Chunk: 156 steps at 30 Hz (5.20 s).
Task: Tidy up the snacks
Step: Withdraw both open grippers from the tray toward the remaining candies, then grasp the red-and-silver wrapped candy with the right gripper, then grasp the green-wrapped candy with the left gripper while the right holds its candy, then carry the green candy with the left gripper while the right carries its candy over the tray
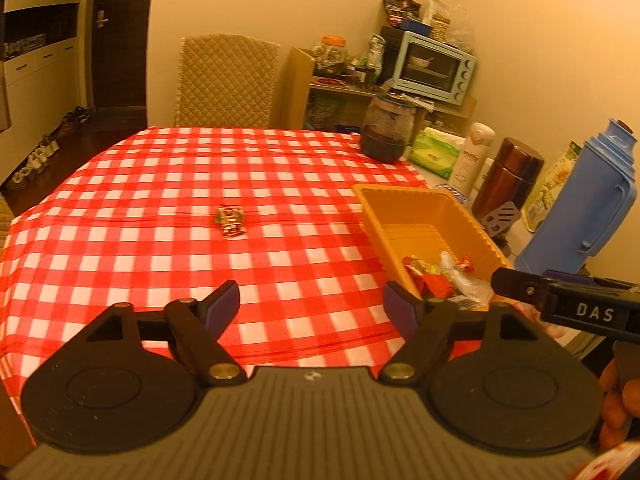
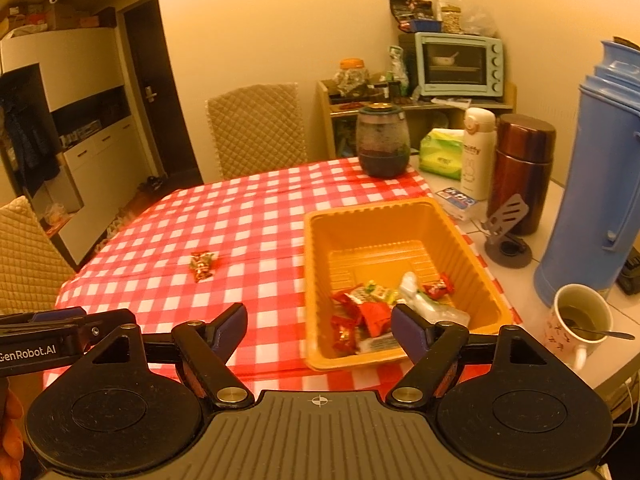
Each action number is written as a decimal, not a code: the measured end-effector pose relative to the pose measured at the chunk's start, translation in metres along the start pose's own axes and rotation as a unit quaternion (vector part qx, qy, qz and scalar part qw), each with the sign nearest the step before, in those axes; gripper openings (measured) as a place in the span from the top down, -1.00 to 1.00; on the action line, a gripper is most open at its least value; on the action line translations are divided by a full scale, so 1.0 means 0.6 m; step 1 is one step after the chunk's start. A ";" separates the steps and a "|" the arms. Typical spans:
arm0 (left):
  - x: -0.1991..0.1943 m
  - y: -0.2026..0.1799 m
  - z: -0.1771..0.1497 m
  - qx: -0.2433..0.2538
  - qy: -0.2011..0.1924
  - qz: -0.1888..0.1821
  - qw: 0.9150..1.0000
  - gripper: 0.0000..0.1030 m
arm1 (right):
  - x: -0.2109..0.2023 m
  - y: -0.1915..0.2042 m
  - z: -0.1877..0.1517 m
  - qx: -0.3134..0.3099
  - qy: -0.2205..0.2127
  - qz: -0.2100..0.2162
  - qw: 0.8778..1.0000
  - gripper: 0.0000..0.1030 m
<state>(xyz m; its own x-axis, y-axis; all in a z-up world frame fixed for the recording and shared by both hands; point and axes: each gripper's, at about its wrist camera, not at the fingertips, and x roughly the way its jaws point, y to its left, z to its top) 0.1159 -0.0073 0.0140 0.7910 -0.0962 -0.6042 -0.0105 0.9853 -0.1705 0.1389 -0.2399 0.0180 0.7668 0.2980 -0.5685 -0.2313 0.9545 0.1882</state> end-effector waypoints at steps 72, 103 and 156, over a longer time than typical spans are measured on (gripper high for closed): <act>0.407 0.255 0.095 0.095 0.055 0.030 0.993 -0.52 | 0.554 0.178 0.051 -0.072 0.100 0.071 0.990 0.61; 0.494 0.202 0.104 0.149 0.058 -0.022 0.987 0.62 | 0.573 0.160 0.043 -0.096 0.096 0.066 0.989 0.57; 0.017 0.027 -0.011 -0.003 0.010 0.007 1.000 0.63 | 0.052 0.081 -0.038 -0.023 0.018 0.012 1.000 0.59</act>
<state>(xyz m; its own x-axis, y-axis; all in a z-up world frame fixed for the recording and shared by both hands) 0.1200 0.0068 0.0001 0.7789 -0.0861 -0.6213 -0.0250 0.9855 -0.1679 0.1379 -0.1838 -0.0087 0.7387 0.3201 -0.5931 -0.2770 0.9464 0.1658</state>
